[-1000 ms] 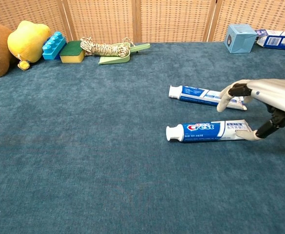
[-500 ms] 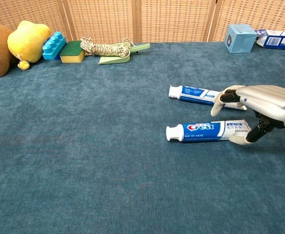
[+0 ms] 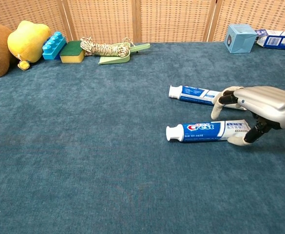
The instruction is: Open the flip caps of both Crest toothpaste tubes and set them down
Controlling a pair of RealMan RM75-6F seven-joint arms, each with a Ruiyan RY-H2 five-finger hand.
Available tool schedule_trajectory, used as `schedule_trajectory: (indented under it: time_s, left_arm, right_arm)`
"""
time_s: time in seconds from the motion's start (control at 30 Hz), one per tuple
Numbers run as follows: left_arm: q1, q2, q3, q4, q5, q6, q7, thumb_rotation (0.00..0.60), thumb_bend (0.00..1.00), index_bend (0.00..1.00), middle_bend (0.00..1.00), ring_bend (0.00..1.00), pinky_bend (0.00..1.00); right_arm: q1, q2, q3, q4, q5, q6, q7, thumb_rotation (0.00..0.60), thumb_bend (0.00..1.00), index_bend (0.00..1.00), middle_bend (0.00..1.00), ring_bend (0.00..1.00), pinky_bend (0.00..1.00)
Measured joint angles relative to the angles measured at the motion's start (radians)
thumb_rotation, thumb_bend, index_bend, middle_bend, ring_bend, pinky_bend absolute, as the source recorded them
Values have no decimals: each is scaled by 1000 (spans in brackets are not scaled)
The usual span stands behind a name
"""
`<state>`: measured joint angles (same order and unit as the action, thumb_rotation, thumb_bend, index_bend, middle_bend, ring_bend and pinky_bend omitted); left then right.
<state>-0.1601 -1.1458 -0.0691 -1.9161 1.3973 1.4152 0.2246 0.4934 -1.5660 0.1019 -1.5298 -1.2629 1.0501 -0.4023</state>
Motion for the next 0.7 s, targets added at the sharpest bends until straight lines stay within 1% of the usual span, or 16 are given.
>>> schedule_trajectory:
  time_s: [0.17,0.43,0.53,0.63,0.7]
  left_arm:
    - [4,3,3,-7,3,8,1,600,172,155,61,22,57]
    - [14,10,7,-12,8,22,-9,600,174,154,60,23,57]
    - [18,13,9,-12,10,27,-14,600,174,154,59,23,56]
    - [22,15,10,-11,13,31,-20,600,173,154,57,19,57]
    - [24,16,10,-11,15,35,-24,600,173,153,53,12,57]
  right_arm:
    - [5,-7,-7,3,-6,8,-28,600,276,375,178,59,236]
    - [21,-21,-10,1,8,1,-68,600,293,382,179,59,237]
    - [29,-26,-9,-1,21,-9,-77,600,312,438,189,62,242]
    - [32,-26,-9,-9,30,-14,-75,600,321,521,233,105,254]
    - [31,-24,-8,-17,31,-11,-67,600,326,583,283,153,288]
